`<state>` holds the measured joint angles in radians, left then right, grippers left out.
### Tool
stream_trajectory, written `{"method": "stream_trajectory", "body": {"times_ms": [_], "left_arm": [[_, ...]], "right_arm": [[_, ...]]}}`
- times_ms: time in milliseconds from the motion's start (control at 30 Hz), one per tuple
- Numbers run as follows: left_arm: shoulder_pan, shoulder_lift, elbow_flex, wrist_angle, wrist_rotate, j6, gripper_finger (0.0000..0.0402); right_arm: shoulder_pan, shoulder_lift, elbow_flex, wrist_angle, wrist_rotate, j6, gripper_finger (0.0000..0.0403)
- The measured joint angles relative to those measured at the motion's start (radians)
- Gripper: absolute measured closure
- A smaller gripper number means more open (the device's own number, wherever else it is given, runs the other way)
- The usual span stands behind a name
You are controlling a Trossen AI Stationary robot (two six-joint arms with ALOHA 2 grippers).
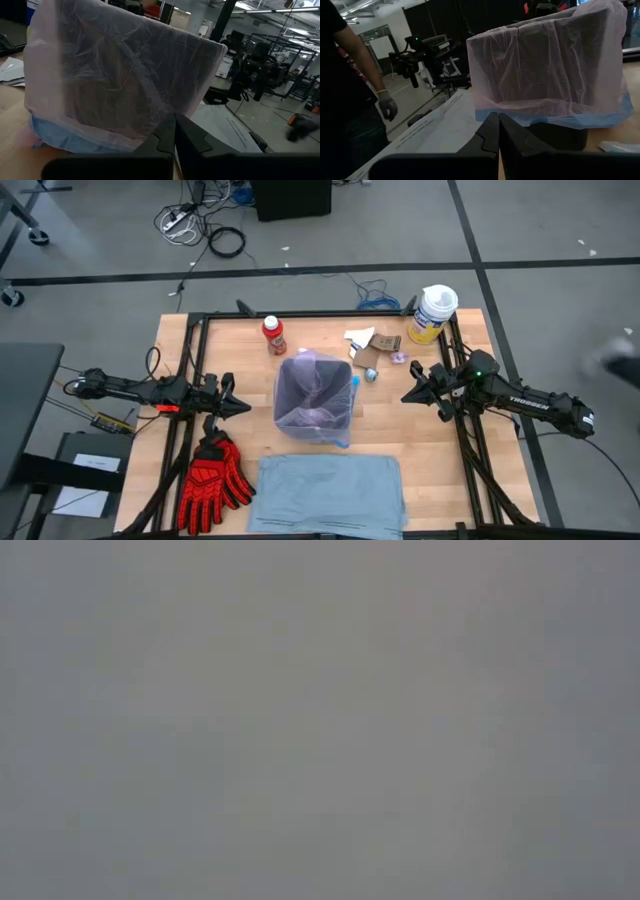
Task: Place trash/remove bag and relplace
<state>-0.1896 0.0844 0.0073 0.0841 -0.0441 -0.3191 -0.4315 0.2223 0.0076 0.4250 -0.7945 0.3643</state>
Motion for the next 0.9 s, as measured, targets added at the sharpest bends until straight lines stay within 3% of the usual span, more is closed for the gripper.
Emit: {"method": "stream_trajectory", "body": {"times_ms": [300, 467, 600, 900], "left_arm": [[0.000, 0.000, 0.000, 0.000, 0.000, 0.000, 0.0382], [0.000, 0.000, 0.000, -0.008, 0.010, -0.020, 0.0382], [0.000, 0.000, 0.000, -0.005, 0.031, -0.032, 0.0382], [0.000, 0.000, 0.000, 0.016, 0.024, -0.026, 0.0382]], "right_arm": [[0.000, 0.000, 0.000, -0.002, 0.000, -0.012, 0.0402], [-0.009, 0.000, 0.002, -0.038, 0.014, -0.291, 0.0402], [-0.009, 0.000, 0.002, -0.003, 0.091, -0.391, 0.0402], [-0.009, 0.000, 0.002, 0.042, 0.256, -0.403, 0.0402]]}}
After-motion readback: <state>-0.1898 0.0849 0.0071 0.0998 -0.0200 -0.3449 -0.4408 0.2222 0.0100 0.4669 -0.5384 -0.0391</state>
